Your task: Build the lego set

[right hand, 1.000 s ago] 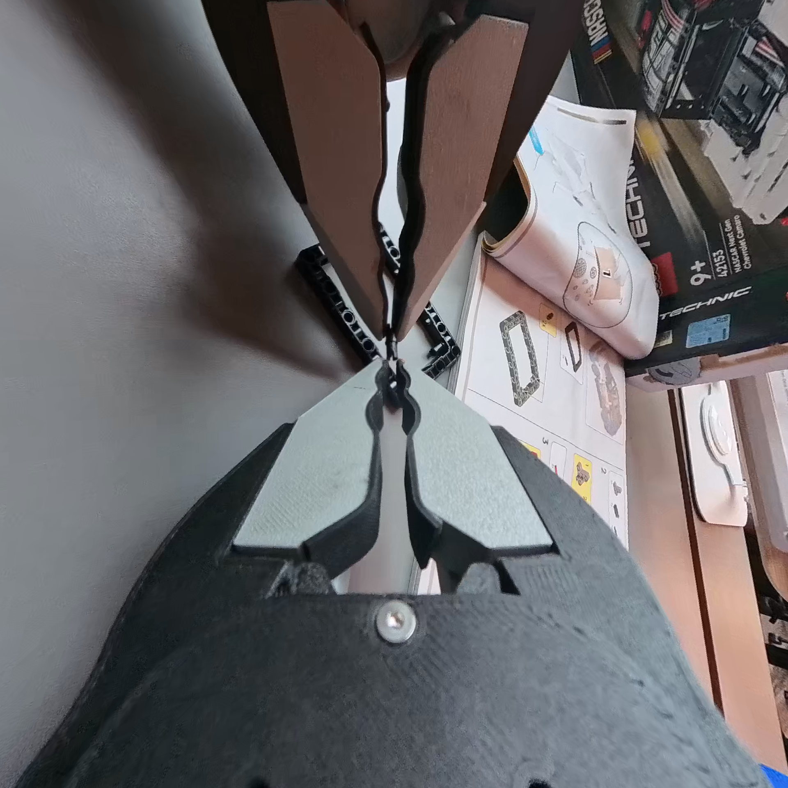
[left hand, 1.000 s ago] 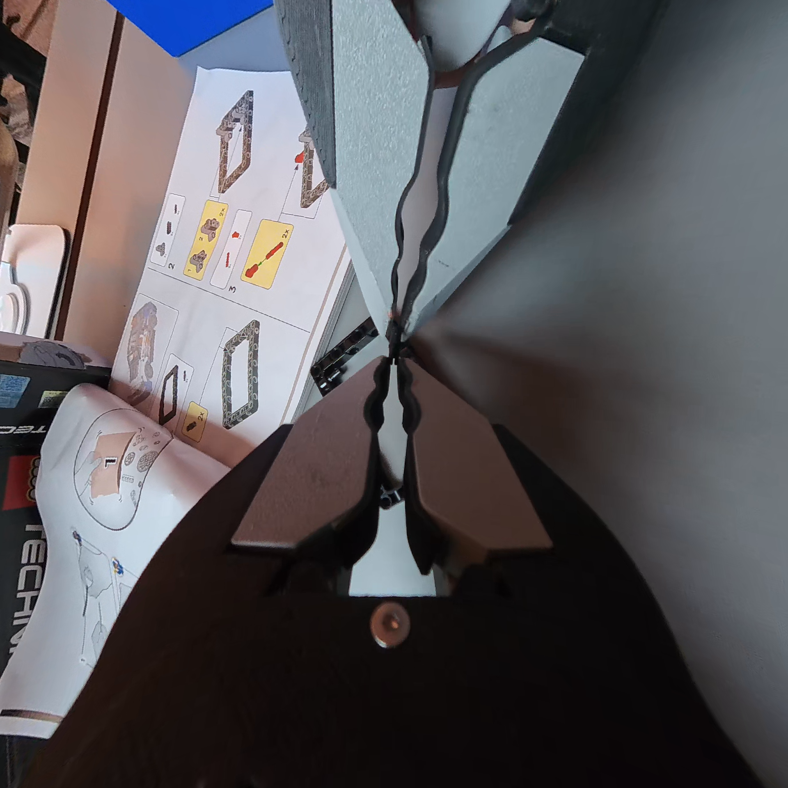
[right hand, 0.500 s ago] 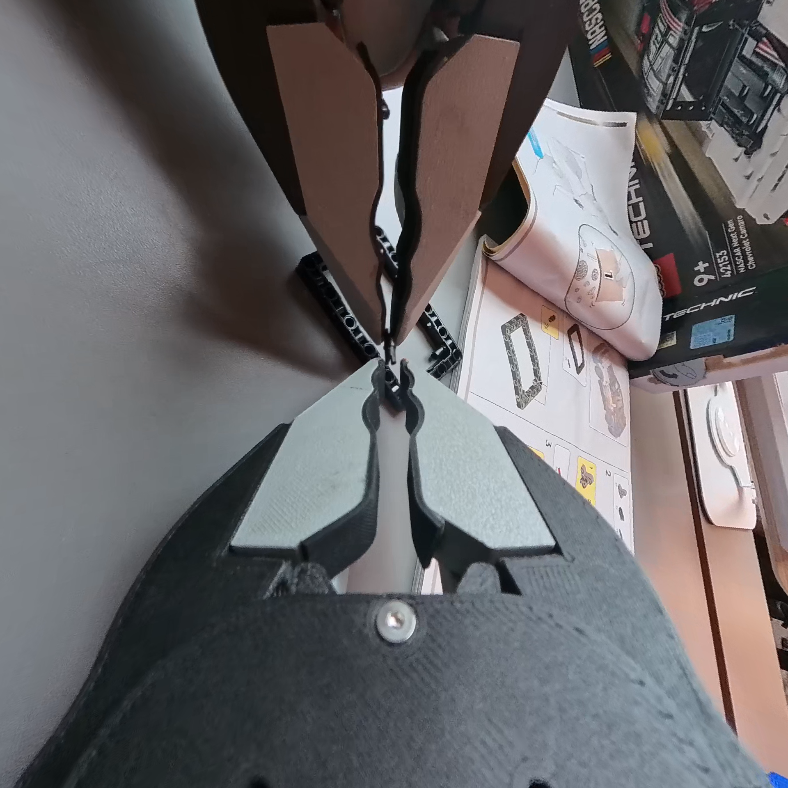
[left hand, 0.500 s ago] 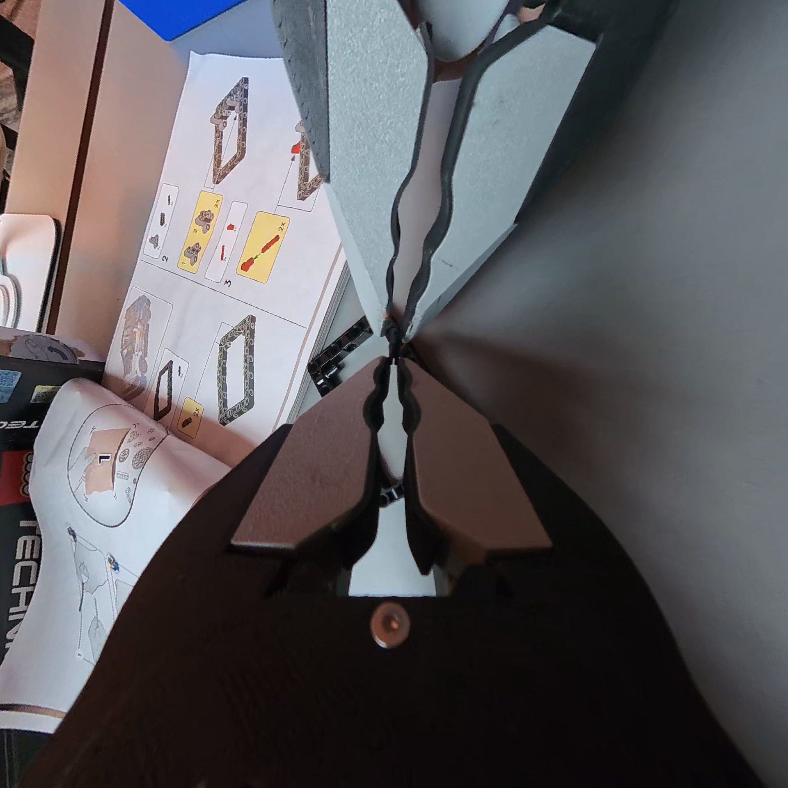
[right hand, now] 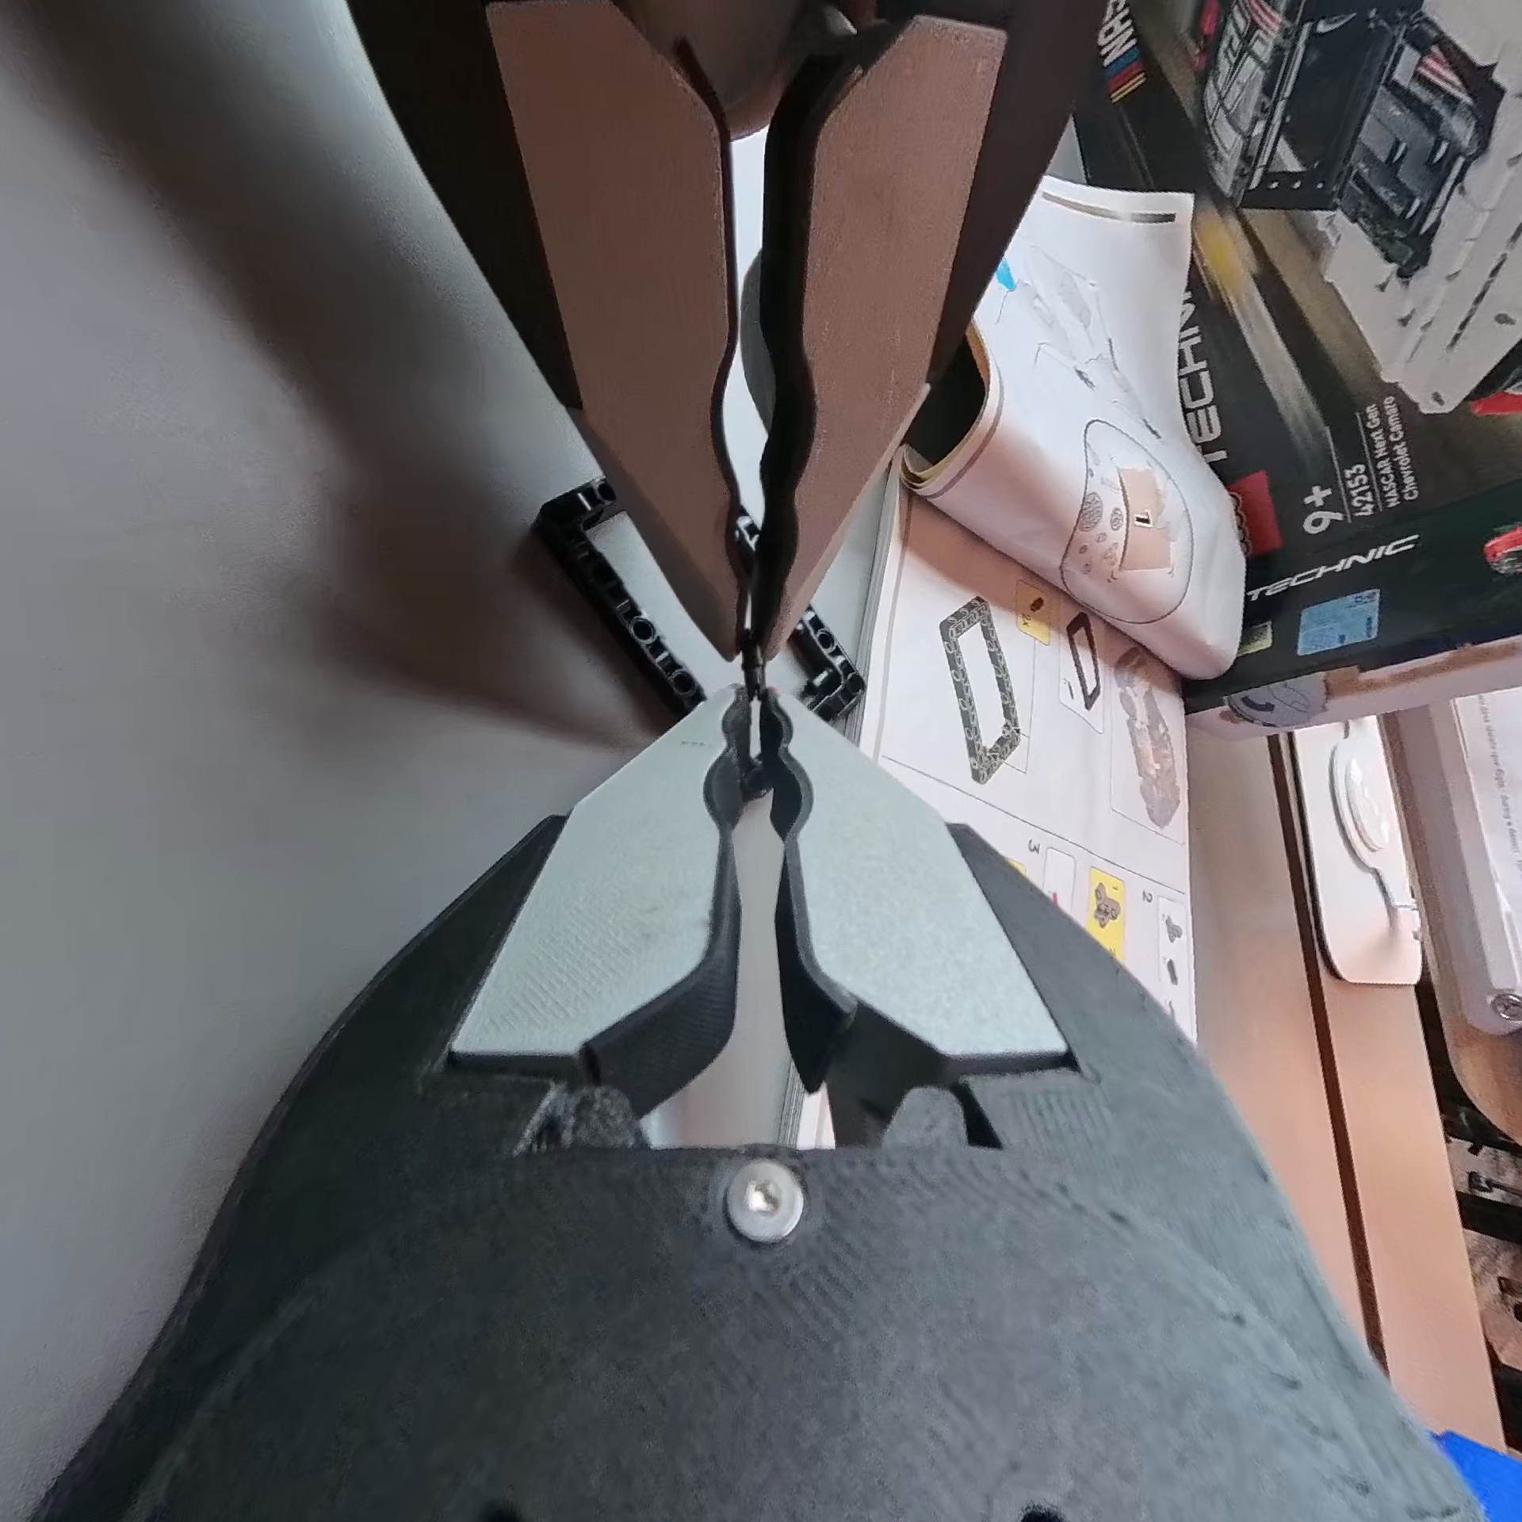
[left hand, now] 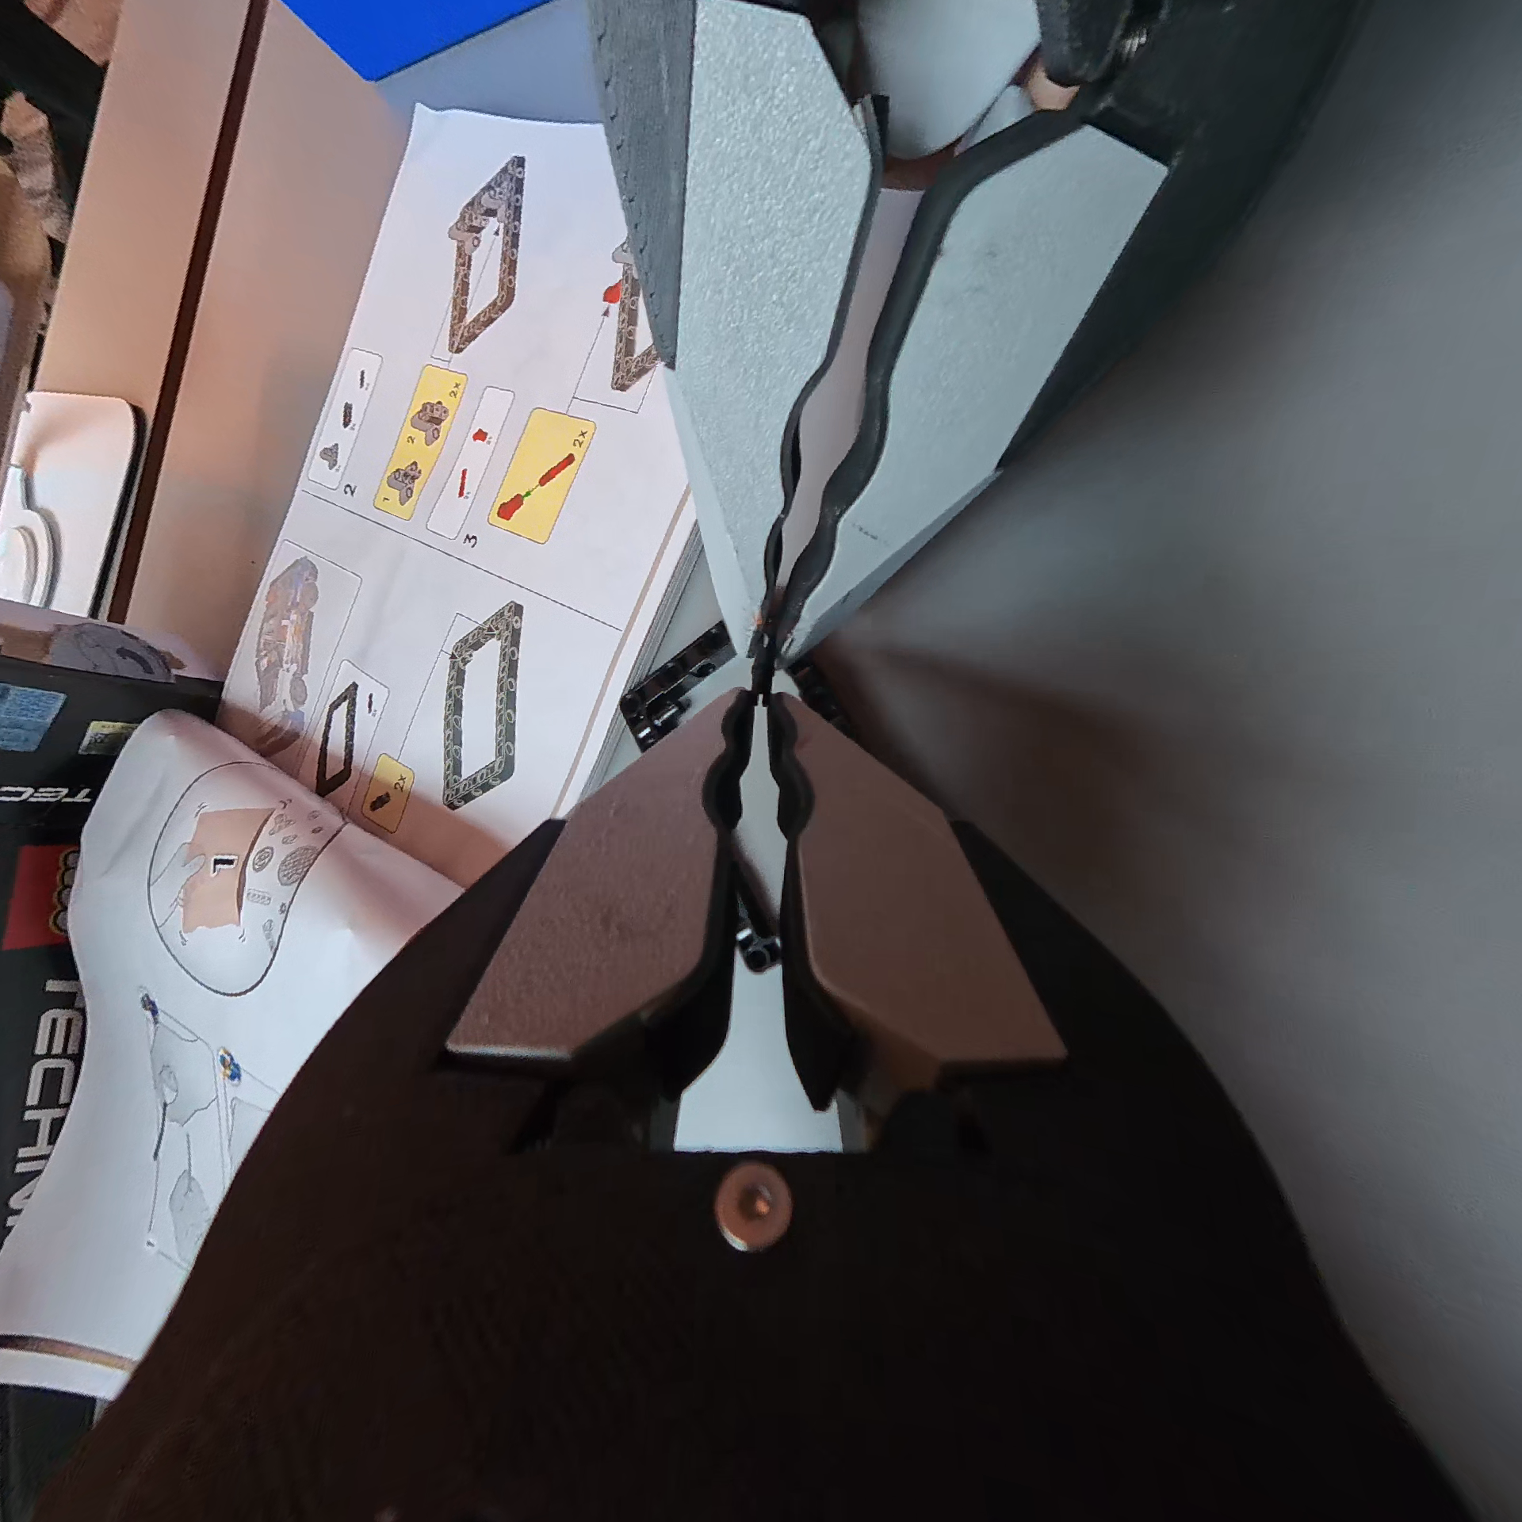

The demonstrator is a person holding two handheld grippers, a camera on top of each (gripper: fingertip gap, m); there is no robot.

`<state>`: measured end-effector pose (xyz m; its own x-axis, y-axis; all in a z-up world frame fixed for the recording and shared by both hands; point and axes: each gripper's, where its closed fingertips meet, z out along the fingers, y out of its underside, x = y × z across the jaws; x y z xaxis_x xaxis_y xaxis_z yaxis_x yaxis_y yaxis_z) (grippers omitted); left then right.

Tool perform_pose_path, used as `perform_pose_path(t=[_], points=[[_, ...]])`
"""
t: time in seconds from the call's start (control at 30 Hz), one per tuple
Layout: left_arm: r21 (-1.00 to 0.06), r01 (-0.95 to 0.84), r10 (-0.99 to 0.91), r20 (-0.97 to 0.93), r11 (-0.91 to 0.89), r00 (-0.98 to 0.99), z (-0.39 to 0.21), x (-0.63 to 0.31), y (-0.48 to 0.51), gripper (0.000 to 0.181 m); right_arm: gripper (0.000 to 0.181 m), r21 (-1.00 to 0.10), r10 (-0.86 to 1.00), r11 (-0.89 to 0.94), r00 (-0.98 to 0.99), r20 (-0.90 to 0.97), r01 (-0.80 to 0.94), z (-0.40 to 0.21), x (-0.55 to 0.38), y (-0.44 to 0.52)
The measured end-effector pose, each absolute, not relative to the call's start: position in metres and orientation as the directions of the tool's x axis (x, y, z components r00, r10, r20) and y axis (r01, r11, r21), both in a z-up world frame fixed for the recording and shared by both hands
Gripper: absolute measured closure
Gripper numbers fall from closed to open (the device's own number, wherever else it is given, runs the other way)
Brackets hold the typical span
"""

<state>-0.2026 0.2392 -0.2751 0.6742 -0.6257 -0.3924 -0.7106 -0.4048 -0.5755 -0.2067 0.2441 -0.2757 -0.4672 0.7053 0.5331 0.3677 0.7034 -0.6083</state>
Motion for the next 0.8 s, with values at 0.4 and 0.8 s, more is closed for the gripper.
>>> perform_pose_path(t=[0.4,0.8], points=[[-0.562,-0.724,-0.595,-0.442,-0.4,0.672,-0.275,-0.214,0.244,0.179,0.181,-0.661,0.73,0.673,-0.436,0.526,0.33,-0.266,-0.209,0.245],[-0.602,-0.725,-0.625,-0.433,-0.336,0.649,-0.27,-0.204,0.243,0.179,0.18,-0.675,0.724,0.674,-0.446,0.525,0.3,-0.261,-0.205,0.242]])
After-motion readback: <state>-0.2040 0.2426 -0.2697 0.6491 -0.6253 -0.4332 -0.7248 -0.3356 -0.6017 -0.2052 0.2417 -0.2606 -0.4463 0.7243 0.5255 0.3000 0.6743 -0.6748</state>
